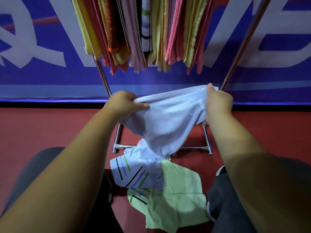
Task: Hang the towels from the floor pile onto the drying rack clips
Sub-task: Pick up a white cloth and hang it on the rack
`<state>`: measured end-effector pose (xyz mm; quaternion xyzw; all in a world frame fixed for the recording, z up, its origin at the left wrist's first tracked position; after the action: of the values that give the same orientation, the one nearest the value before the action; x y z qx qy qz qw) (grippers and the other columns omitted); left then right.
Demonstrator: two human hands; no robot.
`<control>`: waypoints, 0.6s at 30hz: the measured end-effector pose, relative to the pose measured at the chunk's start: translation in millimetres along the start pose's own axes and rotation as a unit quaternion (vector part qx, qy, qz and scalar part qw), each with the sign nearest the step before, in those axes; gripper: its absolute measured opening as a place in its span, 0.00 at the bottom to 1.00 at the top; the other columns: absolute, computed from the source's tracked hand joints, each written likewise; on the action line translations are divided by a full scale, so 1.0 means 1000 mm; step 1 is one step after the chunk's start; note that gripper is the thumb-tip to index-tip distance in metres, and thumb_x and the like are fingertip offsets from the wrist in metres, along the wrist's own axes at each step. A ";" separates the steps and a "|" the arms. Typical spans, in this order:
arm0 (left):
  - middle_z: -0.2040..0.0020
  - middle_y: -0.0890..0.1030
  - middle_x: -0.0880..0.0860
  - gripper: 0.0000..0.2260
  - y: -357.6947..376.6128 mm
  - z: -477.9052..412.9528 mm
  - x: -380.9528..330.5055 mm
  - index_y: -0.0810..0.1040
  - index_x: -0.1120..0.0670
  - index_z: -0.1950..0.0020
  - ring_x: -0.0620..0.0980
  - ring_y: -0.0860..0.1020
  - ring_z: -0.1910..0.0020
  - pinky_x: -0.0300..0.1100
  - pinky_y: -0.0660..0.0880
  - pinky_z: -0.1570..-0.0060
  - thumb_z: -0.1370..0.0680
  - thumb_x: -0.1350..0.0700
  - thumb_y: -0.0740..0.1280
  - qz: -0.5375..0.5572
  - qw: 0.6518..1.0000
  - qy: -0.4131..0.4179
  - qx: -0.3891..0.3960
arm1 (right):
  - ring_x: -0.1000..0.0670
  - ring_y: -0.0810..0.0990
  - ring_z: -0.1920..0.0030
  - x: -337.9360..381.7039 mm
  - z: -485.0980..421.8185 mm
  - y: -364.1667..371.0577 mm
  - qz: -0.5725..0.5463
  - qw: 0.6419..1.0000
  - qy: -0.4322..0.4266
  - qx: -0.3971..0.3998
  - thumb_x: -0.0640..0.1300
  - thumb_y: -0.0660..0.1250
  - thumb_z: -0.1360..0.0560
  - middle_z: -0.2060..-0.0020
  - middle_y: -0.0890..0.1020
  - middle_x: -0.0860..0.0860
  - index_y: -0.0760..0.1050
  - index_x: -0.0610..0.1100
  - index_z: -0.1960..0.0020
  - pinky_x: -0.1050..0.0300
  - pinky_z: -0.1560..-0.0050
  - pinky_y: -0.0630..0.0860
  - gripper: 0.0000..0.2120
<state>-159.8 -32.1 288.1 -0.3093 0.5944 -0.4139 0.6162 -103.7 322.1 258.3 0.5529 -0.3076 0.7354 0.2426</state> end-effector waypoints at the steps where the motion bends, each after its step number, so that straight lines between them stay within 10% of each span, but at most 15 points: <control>1: 0.66 0.78 0.52 0.27 -0.001 0.000 0.006 0.79 0.56 0.60 0.53 0.78 0.63 0.45 0.71 0.66 0.31 0.31 0.77 0.013 1.000 -0.014 0.006 | 0.48 0.77 0.56 -0.002 0.000 0.001 -0.001 1.000 0.017 0.009 0.58 0.71 0.19 0.67 0.75 0.53 0.71 0.48 0.63 0.53 0.51 0.76 0.20; 6: 0.47 0.87 0.51 0.39 0.028 0.009 0.007 0.85 0.55 0.40 0.50 0.86 0.52 0.48 0.81 0.47 0.35 0.24 0.75 0.335 0.922 -0.100 0.168 | 0.44 0.83 0.54 0.001 0.012 0.009 0.016 0.999 0.040 0.028 0.60 0.73 0.22 0.64 0.81 0.51 0.74 0.45 0.62 0.49 0.44 0.82 0.21; 9: 0.46 0.85 0.56 0.22 0.037 0.013 -0.002 0.83 0.58 0.41 0.53 0.86 0.54 0.46 0.84 0.53 0.18 0.39 0.67 0.435 0.871 -0.131 0.186 | 0.39 0.88 0.52 -0.007 0.013 0.025 0.003 0.996 0.045 0.081 0.64 0.74 0.32 0.59 0.87 0.46 0.79 0.43 0.61 0.38 0.43 0.85 0.22; 14: 0.73 0.77 0.51 0.04 0.029 0.009 -0.008 0.83 0.58 0.54 0.45 0.72 0.78 0.32 0.69 0.77 0.20 0.61 0.71 0.364 0.923 -0.100 0.076 | 0.38 0.88 0.49 -0.006 0.030 0.062 0.054 0.982 -0.014 0.179 0.58 0.69 0.31 0.57 0.89 0.44 0.85 0.48 0.61 0.31 0.46 0.84 0.14; 18: 0.63 0.85 0.57 0.07 0.041 0.004 -0.005 0.88 0.58 0.55 0.52 0.80 0.65 0.45 0.80 0.59 0.27 0.55 0.79 0.382 0.913 -0.130 0.056 | 0.40 0.86 0.48 0.012 0.065 0.085 0.152 0.954 -0.102 0.238 0.53 0.66 0.23 0.54 0.88 0.45 0.85 0.44 0.52 0.39 0.43 0.83 0.14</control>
<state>-150.3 -9.1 254.9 -0.0745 0.5574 -0.1353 0.8158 -123.3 216.2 267.6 0.6139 -0.2270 0.7548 -0.0433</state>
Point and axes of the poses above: each hand's wrist, its own z-axis away from the middle knuckle, its own y-axis out of the palm, x = y × z, the point moved 9 cm from there along -z, towards the middle knuckle
